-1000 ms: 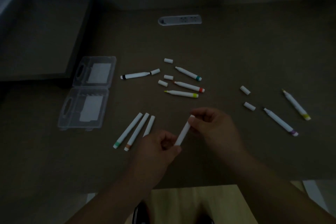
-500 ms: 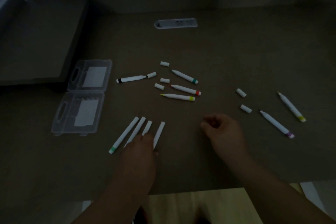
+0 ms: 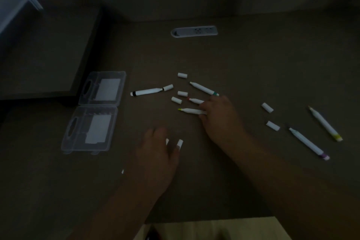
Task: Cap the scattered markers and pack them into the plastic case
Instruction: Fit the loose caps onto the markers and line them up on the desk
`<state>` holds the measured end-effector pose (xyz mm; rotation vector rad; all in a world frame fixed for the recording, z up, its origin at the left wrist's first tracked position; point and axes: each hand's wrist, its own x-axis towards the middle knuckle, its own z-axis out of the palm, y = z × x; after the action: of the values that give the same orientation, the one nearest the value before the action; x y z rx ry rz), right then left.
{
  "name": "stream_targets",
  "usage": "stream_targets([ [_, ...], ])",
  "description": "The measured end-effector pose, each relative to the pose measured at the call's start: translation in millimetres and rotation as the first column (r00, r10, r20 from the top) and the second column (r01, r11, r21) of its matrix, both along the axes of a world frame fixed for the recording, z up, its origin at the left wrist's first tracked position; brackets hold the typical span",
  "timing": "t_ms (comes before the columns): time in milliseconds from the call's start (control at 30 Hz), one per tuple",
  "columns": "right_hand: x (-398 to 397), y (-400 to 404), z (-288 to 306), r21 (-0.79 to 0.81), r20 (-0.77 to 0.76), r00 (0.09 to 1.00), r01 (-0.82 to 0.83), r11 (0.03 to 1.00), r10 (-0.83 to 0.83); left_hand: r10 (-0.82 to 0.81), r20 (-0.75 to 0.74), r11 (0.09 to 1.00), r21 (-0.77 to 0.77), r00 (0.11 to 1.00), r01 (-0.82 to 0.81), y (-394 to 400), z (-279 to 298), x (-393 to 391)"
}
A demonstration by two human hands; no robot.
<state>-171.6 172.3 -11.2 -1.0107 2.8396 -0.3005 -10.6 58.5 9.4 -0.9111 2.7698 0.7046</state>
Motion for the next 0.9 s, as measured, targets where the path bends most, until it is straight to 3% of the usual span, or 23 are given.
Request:
stream_targets([
  [100,0.1,-10.8,0.1,0.155,0.064,0.998,-0.029,0.987,0.019,0.062,-0.065,0.996,0.064,0.996,-0.058,-8.4,2.4,-15.7],
  [200,2.9,-14.2,6.4,0.167,0.185,0.982,0.013,0.986,-0.044,0.163,-0.129,0.974,0.181,0.978,-0.139,-10.5,6.3,-28.8],
  [300,13.3,-18.4,15.9,-0.077,0.435,0.892,0.17,0.982,-0.12,0.336,-0.1,0.865,0.425,0.937,-0.265,-13.8,10.2,-40.6],
  [367,24.9,-25.3,21.0,-0.252,0.602,0.794,0.291,0.923,-0.086,0.439,-0.053,0.745,0.58,0.897,-0.33,-15.8,13.9,-48.7],
  [467,34.8,-37.8,25.6,-0.342,0.734,0.678,0.431,0.835,-0.05,0.53,-0.011,0.605,0.705,0.848,-0.369,-23.9,16.2,-58.7],
  [700,31.7,-56.3,26.1,-0.367,0.717,0.696,0.427,0.826,-0.04,0.613,0.076,0.385,0.841,0.787,-0.381,-47.9,11.8,-65.5],
  [767,20.6,-60.0,26.2,-0.323,0.697,0.71,0.433,0.842,-0.098,0.637,0.076,0.366,0.846,0.767,-0.388,-57.0,11.7,-65.3],
  [833,8.3,-63.6,21.8,-0.226,0.54,0.823,0.344,0.911,-0.177,0.64,0.055,0.392,0.835,0.766,-0.387,-64.9,10.6,-65.0],
  [900,1.0,-68.1,13.6,-0.181,0.26,0.956,0.186,0.966,-0.136,0.631,0.019,0.446,0.809,0.775,-0.383,-69.6,9.6,-64.0],
])
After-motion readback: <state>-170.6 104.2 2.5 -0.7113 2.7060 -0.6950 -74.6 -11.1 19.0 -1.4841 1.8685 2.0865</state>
